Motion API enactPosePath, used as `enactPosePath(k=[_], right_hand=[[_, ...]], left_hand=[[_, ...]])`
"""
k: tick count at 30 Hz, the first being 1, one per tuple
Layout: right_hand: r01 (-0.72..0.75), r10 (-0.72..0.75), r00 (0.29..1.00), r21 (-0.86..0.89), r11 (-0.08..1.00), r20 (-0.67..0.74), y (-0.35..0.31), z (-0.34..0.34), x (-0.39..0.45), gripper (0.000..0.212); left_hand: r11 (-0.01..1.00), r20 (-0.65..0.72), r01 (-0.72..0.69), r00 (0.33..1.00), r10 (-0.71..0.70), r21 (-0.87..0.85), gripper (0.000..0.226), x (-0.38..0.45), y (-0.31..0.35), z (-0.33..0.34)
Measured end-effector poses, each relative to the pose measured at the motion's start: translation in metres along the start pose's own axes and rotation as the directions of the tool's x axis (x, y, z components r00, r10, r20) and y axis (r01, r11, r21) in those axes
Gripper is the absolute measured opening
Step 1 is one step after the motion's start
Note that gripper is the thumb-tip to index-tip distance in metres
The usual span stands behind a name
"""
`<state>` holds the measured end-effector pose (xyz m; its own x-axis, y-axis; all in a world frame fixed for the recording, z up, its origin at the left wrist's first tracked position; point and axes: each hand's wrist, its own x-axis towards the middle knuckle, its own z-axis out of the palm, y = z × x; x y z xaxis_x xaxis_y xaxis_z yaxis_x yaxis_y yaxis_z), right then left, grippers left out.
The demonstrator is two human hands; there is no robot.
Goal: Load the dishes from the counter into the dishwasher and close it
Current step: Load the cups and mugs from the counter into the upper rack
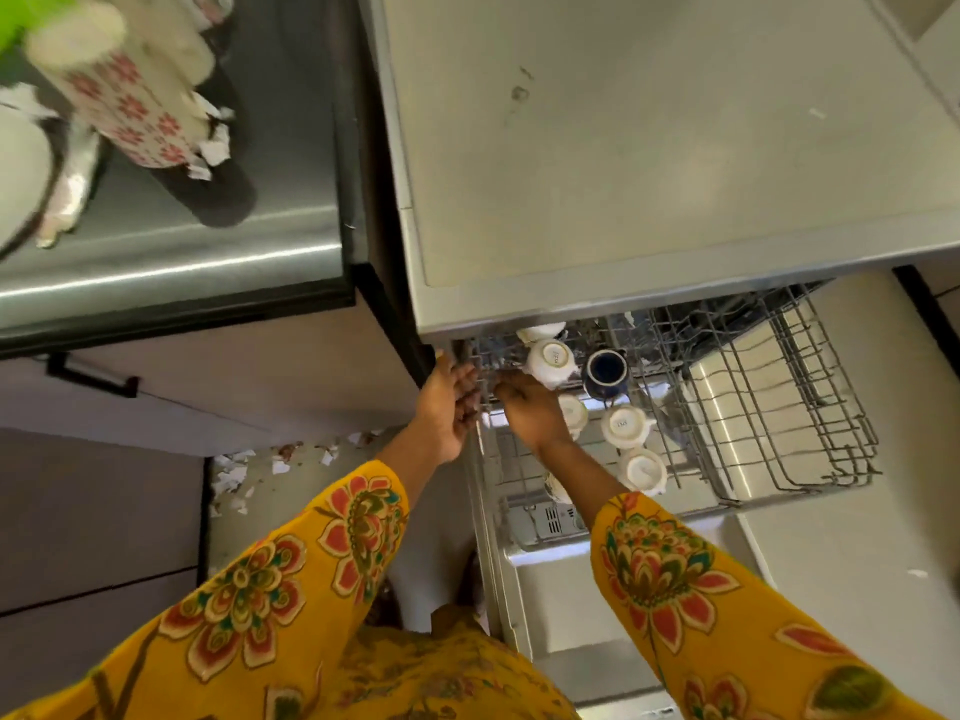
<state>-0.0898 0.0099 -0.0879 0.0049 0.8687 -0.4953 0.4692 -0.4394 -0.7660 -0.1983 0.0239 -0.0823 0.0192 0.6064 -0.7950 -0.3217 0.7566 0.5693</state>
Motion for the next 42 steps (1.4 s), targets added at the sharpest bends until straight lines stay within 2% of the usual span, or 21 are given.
enactPosePath(k=[3, 6, 10, 17, 21, 24, 29, 32, 37, 42], right_hand=[[0.028, -0.029, 0.997, 0.020, 0.999, 0.065, -0.027, 0.028, -0.012, 0.031], [0.115, -0.121, 0.985, 0.054, 0.992, 0.120, -0.055, 0.055, -0.027, 0.031], [0.191, -0.213, 0.967, 0.155, 0.969, 0.139, -0.087, 0.079, -0.040, 0.029], [0.357, -0.407, 0.900, 0.276, 0.893, 0.154, -0.160, 0.112, -0.048, 0.021], [0.387, -0.425, 0.902, 0.287, 0.876, 0.080, -0.203, 0.121, -0.036, 0.021], [0.405, -0.428, 0.904, 0.298, 0.864, 0.012, -0.232, 0.124, -0.024, 0.031], [0.412, -0.416, 0.908, 0.309, 0.857, -0.055, -0.273, 0.130, 0.009, 0.014], [0.410, -0.425, 0.905, 0.343, 0.845, -0.034, -0.298, 0.130, 0.032, 0.015], [0.442, -0.453, 0.890, 0.347, 0.827, -0.055, -0.340, 0.129, 0.061, 0.044], [0.462, -0.451, 0.886, 0.271, 0.845, -0.106, -0.356, 0.133, 0.095, 0.063]], left_hand=[[0.997, -0.046, -0.052, 0.998, 0.049, -0.065, 0.058, -0.018, 0.008, -0.032], [0.982, -0.101, -0.138, 0.987, 0.125, -0.132, 0.052, -0.035, 0.015, -0.063], [0.957, -0.162, -0.250, 0.961, 0.226, -0.146, 0.053, -0.056, 0.030, -0.099], [0.833, -0.244, -0.510, 0.854, 0.459, -0.216, 0.060, -0.093, 0.083, -0.159], [0.769, -0.258, -0.593, 0.802, 0.539, -0.238, 0.058, -0.099, 0.124, -0.174], [0.736, -0.260, -0.623, 0.781, 0.567, -0.265, 0.054, -0.095, 0.154, -0.182], [0.739, -0.236, -0.612, 0.791, 0.565, -0.283, 0.054, -0.085, 0.203, -0.186], [0.747, -0.210, -0.596, 0.803, 0.558, -0.294, 0.053, -0.074, 0.233, -0.188], [0.751, -0.142, -0.599, 0.799, 0.584, -0.279, 0.041, -0.052, 0.276, -0.188], [0.751, -0.147, -0.621, 0.783, 0.604, -0.225, 0.039, -0.038, 0.303, -0.185]])
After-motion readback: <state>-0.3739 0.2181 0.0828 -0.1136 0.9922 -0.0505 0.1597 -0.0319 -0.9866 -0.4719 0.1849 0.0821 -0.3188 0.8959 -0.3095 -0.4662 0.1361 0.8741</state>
